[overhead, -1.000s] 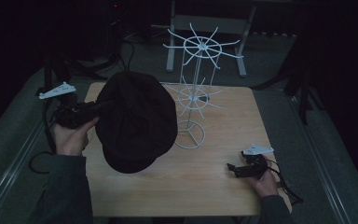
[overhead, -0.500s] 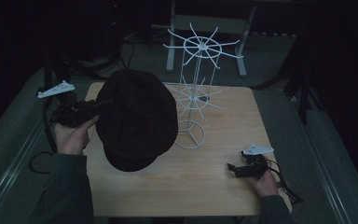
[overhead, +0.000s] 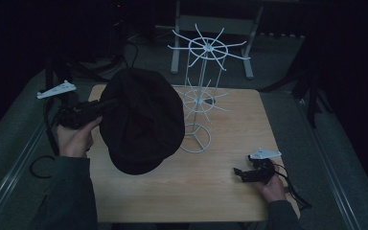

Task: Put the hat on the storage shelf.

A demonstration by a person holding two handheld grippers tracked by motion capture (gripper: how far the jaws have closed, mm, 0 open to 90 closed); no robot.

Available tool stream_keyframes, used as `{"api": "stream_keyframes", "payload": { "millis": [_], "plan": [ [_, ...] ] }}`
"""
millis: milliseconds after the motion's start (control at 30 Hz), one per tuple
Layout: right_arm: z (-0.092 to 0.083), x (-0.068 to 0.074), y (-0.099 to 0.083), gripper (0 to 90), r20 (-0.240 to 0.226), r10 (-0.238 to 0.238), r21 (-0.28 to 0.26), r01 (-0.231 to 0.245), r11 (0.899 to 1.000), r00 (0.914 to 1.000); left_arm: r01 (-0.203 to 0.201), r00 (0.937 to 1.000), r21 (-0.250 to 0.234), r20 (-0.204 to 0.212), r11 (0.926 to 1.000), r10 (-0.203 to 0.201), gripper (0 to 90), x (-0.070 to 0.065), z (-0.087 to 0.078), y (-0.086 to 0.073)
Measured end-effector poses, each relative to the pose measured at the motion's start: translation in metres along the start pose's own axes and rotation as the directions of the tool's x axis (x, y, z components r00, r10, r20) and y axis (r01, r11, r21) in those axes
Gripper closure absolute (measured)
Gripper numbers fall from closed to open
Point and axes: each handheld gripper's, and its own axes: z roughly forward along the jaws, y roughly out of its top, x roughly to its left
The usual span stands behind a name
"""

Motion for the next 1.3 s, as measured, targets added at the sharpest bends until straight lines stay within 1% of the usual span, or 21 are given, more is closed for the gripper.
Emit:
{"api": "stream_keyframes", "payload": {
  "millis": [267,567,733,1000,1300],
  "plan": [
    [0.000,0.000,0.000,12.1,0.000,0.001,0.000,-0.001,1.000,1.0000,-0.005,0.9999,-0.009,0.015,0.9999,0.005,77.3,-0.003,0.001,0.003],
    [0.000,0.000,0.000,12.1,0.000,0.001,-0.001,-0.001,1.000,1.0000,0.004,0.9990,-0.020,0.044,0.9998,-0.003,77.2,-0.005,0.005,0.005],
    [0.000,0.000,0.000,12.1,0.000,0.001,-0.001,-0.001,1.000,1.0000,-0.003,0.9987,-0.025,0.051,0.9997,0.004,77.2,-0.008,0.006,0.008],
    [0.000,0.000,0.000,12.1,0.000,0.001,-0.001,-0.001,1.000,1.0000,-0.003,0.9969,-0.036,0.078,0.9994,0.006,77.2,-0.011,0.007,0.013],
    [0.000,0.000,0.000,12.1,0.000,0.001,-0.001,-0.001,1.000,1.0000,-0.001,0.9955,-0.051,0.094,0.9987,0.005,77.2,-0.014,0.006,0.016]
  ]
}}
